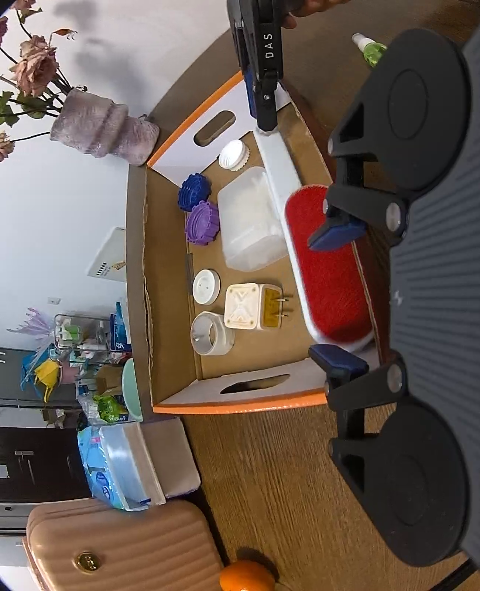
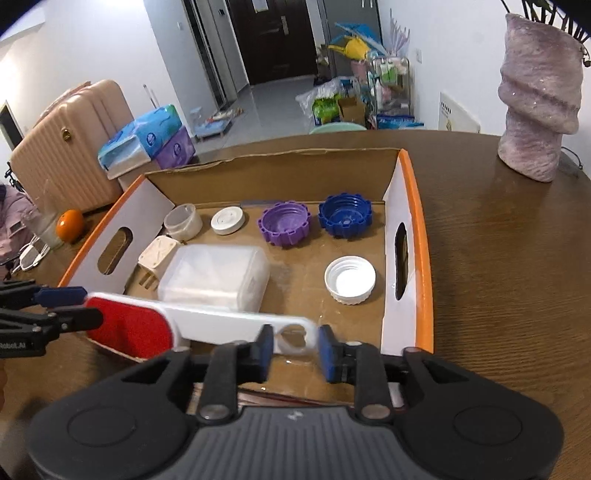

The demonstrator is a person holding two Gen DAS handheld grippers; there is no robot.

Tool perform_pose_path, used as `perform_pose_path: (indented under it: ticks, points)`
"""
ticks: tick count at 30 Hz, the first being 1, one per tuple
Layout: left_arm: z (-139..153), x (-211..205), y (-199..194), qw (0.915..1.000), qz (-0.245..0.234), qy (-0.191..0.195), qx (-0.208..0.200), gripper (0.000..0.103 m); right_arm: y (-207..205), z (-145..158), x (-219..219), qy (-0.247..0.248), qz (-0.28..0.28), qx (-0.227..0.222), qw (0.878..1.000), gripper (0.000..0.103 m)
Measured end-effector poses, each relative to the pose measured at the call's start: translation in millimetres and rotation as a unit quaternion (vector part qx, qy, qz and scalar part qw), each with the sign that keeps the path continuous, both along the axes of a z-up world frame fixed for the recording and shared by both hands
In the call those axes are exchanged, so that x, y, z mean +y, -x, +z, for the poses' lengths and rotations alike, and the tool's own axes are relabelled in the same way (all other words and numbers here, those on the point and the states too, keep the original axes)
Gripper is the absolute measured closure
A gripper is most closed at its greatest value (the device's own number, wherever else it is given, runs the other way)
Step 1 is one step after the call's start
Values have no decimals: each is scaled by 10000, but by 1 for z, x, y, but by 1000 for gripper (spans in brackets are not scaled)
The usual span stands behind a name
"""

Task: Organize rigid objects
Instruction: 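Lower the lint roller into the box and open the left gripper, then withdraw both open grippers toward the white and green spray bottles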

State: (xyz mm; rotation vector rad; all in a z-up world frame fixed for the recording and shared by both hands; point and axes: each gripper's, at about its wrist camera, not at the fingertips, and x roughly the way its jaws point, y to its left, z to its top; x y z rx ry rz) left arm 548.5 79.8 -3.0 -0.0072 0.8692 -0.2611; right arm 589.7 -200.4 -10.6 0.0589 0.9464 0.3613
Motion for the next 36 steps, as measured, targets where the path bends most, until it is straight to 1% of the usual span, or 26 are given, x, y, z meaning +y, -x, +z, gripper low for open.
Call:
perform_pose_path:
  ticks: [2,3,6,7,8,10,12,13,14,15,16,17,18,21,24,28,33,36]
  points:
    - [3,-1,0,10000,20,-7,21,37,0,4,4,207,-4,-32,9998,66]
    - [5,-1,1,10000,54,13,10,36,2,6,5,286,-38,-65,9996,62]
    - [11,-4,7,9997,234,-28,-31,33,10,13,5,363,-162,-170,9991,58]
    - [14,-5,10,9995,284,-61,-76,30,14,17,5,395,-168,-230,9988,57]
    - [17,-6,12,9994,306,-106,-117,23,20,21,6,427,-167,-300,9985,52]
    - [25,-9,22,9984,406,-261,-293,16,31,30,8,506,-146,-472,9975,47]
    - [30,-10,32,9970,508,-355,-453,16,46,43,9,600,-190,-762,9951,35]
    - [33,-10,36,9966,581,-355,-469,15,55,48,9,644,-239,-943,9932,32]
    - [35,-9,41,9961,651,-343,-495,15,61,54,8,674,-288,-1117,9910,27]
    - [38,-8,46,9953,718,-327,-554,15,70,59,6,690,-346,-1263,9890,23]
    - [41,-8,54,9939,790,-330,-694,14,75,63,5,687,-392,-1362,9875,23]
    - [46,-9,64,9913,851,-351,-938,9,84,68,3,642,-443,-1506,9855,21]
    - [49,-9,72,9891,875,-355,-1134,7,92,72,1,569,-488,-1641,9836,18]
    - [60,-18,102,9802,857,-446,-1730,4,121,79,-7,232,-753,-2088,9748,10]
    - [64,-29,129,9703,763,-493,-2242,0,143,79,-10,95,-937,-2443,9651,9]
    - [63,-41,168,9617,569,-349,-2659,0,174,76,-11,59,-1073,-2757,9552,6]
    - [53,-44,219,9458,484,-138,-3207,0,216,70,-8,119,-1034,-3157,9431,5]
    - [46,-41,243,9423,445,-45,-3318,0,244,64,-8,111,-995,-3344,9371,3]
